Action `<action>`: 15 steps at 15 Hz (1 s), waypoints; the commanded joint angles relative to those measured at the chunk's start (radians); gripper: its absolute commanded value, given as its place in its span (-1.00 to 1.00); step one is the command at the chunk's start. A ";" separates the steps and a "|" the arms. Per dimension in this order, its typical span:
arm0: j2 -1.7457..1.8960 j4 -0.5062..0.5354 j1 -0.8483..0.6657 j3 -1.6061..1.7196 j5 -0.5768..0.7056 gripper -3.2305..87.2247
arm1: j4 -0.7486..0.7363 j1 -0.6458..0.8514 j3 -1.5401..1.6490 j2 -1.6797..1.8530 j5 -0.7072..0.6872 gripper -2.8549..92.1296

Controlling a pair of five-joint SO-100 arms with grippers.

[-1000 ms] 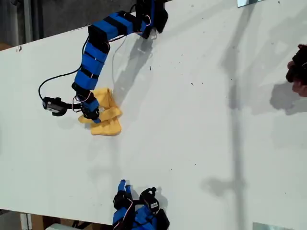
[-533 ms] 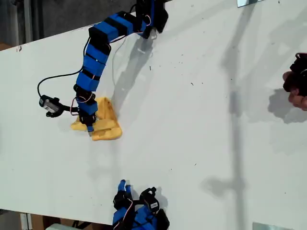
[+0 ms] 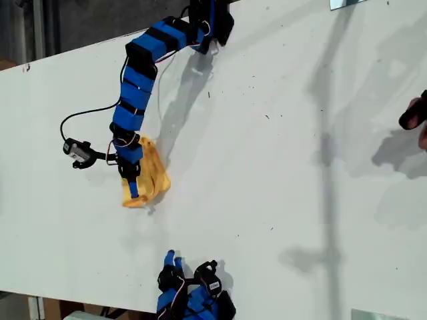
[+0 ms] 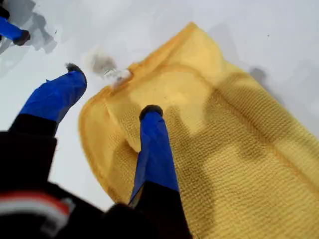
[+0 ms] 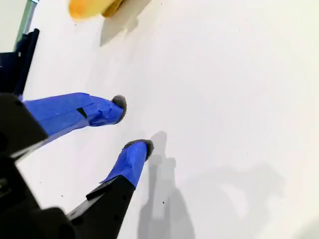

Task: Grasp corners of a square towel and fold twice.

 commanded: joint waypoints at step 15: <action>0.005 -0.011 0.014 0.002 -0.012 -0.67 | 0.132 0.201 0.141 0.164 0.002 -0.48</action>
